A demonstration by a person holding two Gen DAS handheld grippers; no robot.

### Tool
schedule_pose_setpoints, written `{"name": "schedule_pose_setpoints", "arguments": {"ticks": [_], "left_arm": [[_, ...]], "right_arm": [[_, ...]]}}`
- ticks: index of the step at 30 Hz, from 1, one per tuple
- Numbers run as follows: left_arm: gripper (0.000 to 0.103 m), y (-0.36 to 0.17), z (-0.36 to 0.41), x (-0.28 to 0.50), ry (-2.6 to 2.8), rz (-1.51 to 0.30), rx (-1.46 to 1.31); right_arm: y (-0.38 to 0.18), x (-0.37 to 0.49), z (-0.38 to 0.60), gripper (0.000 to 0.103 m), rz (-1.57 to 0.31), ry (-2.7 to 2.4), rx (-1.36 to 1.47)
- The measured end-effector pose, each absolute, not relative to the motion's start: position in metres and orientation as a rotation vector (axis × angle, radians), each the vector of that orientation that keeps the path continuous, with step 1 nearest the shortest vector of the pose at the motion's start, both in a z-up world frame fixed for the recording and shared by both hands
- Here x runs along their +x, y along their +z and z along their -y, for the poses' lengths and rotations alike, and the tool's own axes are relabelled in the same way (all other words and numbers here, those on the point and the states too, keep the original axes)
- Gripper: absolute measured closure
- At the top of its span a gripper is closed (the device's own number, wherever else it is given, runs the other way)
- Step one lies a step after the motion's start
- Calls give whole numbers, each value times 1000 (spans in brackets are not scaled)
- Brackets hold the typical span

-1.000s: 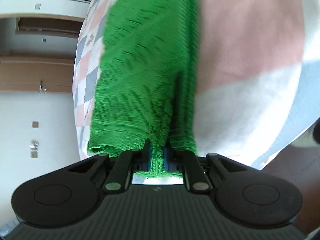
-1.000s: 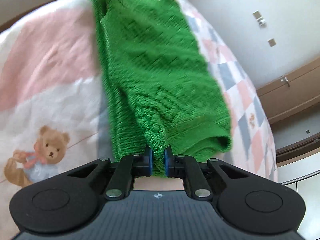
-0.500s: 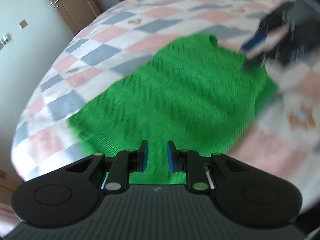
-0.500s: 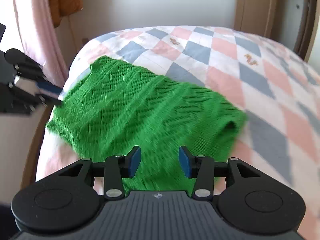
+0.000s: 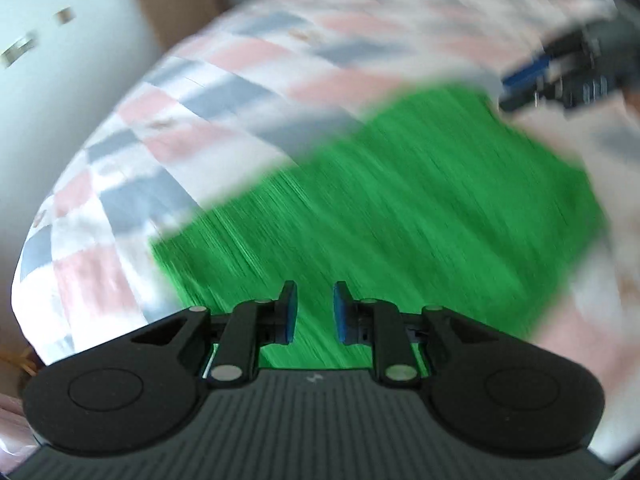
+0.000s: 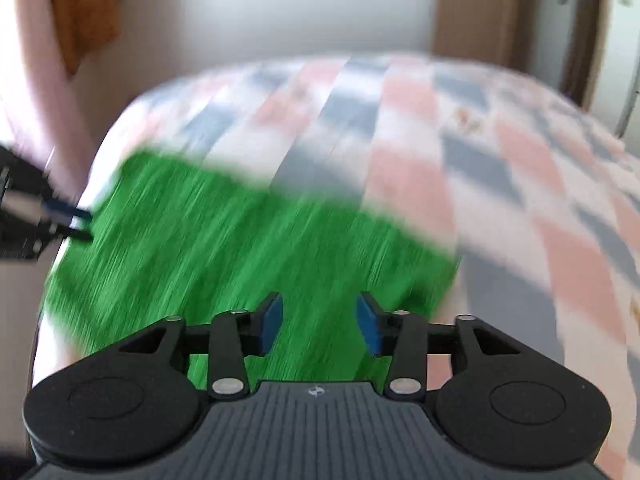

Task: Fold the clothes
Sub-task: 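Lower the folded hem onto the vest and open both grippers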

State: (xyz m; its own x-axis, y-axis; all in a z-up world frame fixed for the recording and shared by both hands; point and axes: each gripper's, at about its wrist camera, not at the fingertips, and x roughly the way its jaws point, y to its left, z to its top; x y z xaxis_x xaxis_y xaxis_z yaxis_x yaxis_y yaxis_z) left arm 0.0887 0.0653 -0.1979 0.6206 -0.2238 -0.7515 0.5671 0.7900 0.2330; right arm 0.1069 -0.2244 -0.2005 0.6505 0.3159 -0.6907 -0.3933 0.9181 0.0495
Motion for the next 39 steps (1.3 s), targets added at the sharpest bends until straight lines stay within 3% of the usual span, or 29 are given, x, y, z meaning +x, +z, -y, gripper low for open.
{"name": "schedule_pose_setpoints", "arguments": {"ticks": [5,7,10,15,21,27,33,39], "left_arm": [[85,-220,-65,175,-394,-788,447],[84,-241,-75,188,-366,-836,478],[83,-258,-105,184,-378,-862,440],[88,-233,-119,180,-318,-889,284],[85,-203,-90,118,-436,-911,196],[85,-250,-77,65,-346,-1030,207],[85,-226,-72,33,-250,-1060,120],[85,-233,-67,28,-107,-1176,71]], "right_arm": [[-238,182,201,57,-795,392,-123],[-259,191,200,57,-802,385,-225],[-290,198,236,56,-887,322,-132],[-263,182,259,55,-893,236,10],[-222,109,223,55,-850,301,54],[-262,37,200,61,-953,264,-52],[-231,4,201,63,-923,215,-26],[-251,0,188,62,-1040,156,-64]]}}
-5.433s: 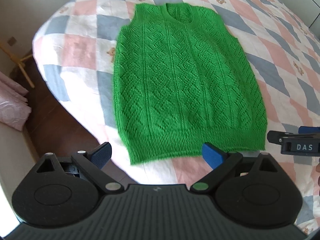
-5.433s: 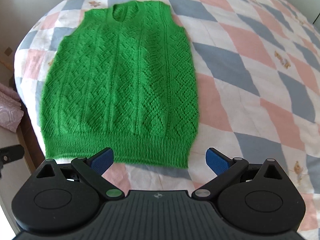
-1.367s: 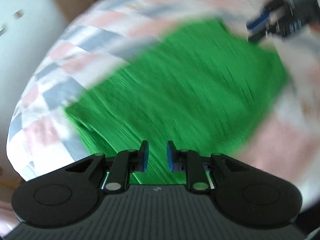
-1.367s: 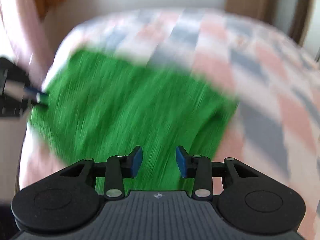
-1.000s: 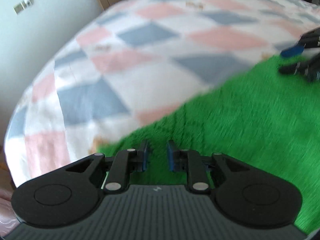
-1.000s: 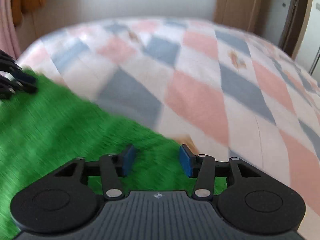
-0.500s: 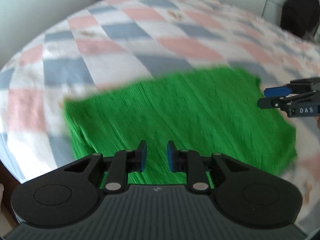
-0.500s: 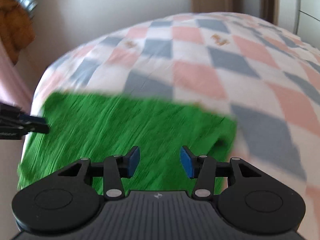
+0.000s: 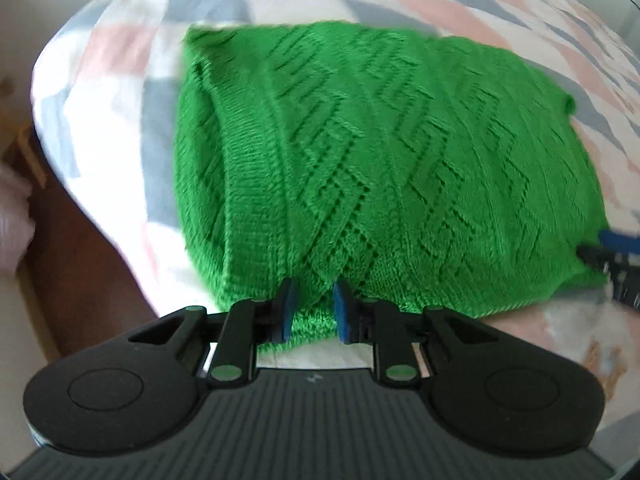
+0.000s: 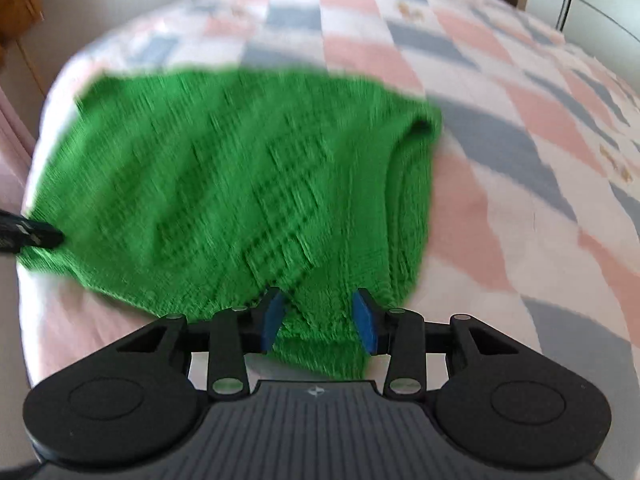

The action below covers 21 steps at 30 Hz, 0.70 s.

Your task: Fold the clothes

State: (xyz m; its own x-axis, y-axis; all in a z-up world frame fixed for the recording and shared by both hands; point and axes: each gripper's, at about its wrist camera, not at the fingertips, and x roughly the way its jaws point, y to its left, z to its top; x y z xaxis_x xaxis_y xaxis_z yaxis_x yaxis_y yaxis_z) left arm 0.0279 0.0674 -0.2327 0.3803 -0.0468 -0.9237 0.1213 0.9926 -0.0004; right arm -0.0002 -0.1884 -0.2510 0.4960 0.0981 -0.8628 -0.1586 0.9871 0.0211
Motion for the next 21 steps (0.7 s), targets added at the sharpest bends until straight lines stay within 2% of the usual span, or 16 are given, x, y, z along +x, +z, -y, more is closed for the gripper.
{"name": "schedule_pose_setpoints", "arguments": {"ticks": [2,5,7,10,12,17,21], "left_arm": [[85,-205,-65,23,-85,-1153,58],[75,-157,-60,10,-62,-1111,88],[71,-130,-59,1,-50,-1109,90],[64,-95,-61,-12,-40,-1098,88],[59,-78,-62,-20,-31,-1085,100],[58,-53,-63,-36,-44,-1080,116],[52,-37,-69,-64,-71,-1049,135]], "right_arm": [[-225,0,187,62,-1008,156,-12],[-181,-6,186,58,-976,157,54],[-157,-12,184,48,-981,140,93],[-127,-24,183,40,-986,121,166],[-113,-33,183,36,-979,117,201],[-91,-53,173,34,-973,87,221],[-79,-76,162,28,-963,61,236]]}}
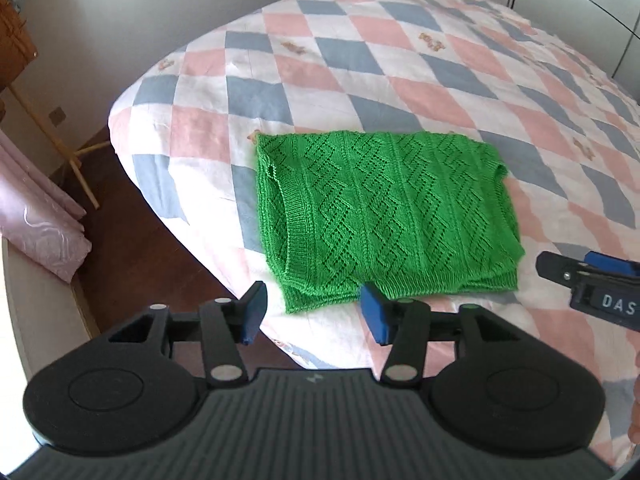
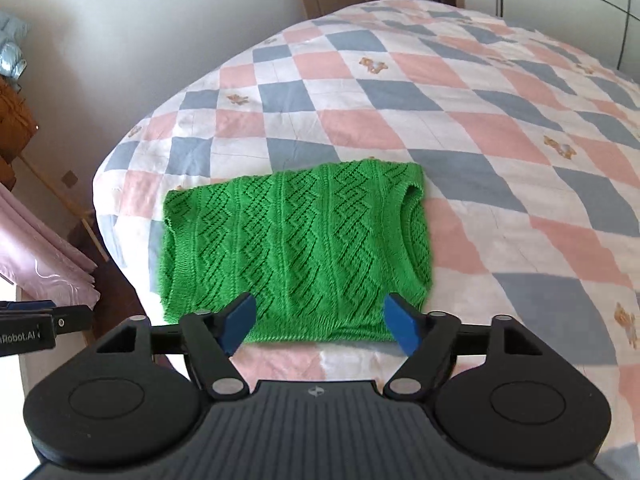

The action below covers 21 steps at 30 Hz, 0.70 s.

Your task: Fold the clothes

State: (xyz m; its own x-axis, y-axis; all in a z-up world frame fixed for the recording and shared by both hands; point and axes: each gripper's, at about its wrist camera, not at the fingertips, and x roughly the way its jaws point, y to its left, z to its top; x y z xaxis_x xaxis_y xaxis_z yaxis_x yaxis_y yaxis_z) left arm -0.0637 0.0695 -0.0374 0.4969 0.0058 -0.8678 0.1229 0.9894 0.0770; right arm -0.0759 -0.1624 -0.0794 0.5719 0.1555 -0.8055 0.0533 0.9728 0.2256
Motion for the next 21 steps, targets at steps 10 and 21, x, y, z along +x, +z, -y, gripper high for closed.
{"name": "schedule_pose_setpoints", "arguments": {"ticks": [10,21], "left_arm": [[51,-22,-101,-128,-121,-1026,141],[47,-11,-130,-161,-131,-1000,136]], "right_arm": [[-58,-140,121,26,-938,21,207],[-47,-175,90,24,-925,19,180]]}}
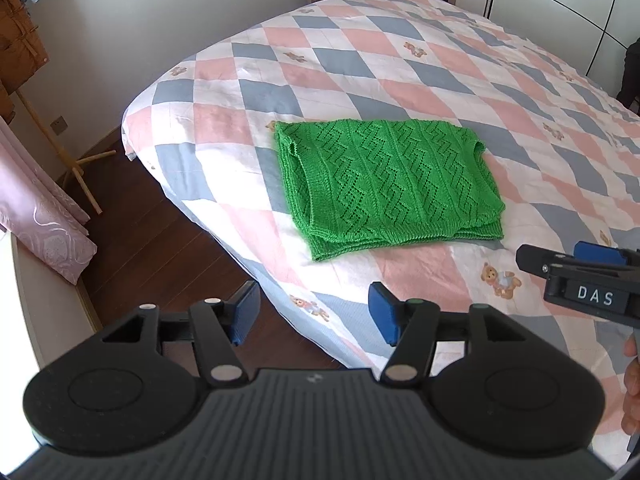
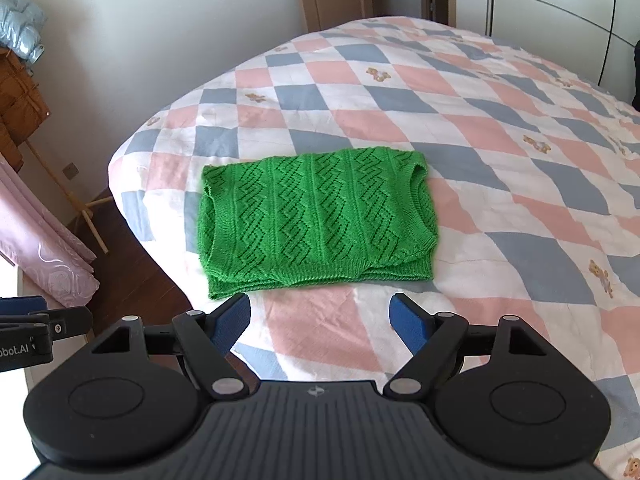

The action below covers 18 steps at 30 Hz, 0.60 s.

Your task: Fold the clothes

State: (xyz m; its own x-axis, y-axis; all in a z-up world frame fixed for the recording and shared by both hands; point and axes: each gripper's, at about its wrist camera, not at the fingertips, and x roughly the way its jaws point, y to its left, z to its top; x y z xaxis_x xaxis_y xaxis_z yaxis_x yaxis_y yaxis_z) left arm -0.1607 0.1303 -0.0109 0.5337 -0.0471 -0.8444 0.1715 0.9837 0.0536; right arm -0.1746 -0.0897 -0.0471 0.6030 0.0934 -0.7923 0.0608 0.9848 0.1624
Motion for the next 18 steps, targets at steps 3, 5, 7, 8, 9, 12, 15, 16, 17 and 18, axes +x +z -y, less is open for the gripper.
{"name": "schedule_pose_setpoints", "arguments": {"ticks": [3,5,7,8,9,12,15,16,17,18], "left_arm": [[47,-10,-134,-165,-131,-1001,135],[47,-9,-137,-167,-128,-1003,135],[47,-9,-141,-168,-125,-1005,133],[47,-9,-142,-168,-122,-1008,132],[46,-10,-142,-167,-118,-1012,132],[46,-12,-142,-163,-105,-1028,128],[46,-16,-139,-157,-93,-1046,122],[46,-17,-137,-154,-90,-1049,119],[46,-18,-134,-151,-88,-1052,116],[46,-20,-132,-148,-85,-1056,112]], "right_arm": [[-46,-178,84,24,-931,12,158],[-46,-179,81,24,-936,9,143],[-44,-178,80,24,-935,14,135],[-43,-178,79,23,-934,17,132],[-42,-177,79,23,-933,21,127],[-39,-172,79,22,-932,36,108],[-40,-164,82,22,-936,48,90],[-40,-162,84,22,-939,53,84],[-42,-159,86,22,-942,59,78],[-43,-156,88,22,-946,64,72]]}}
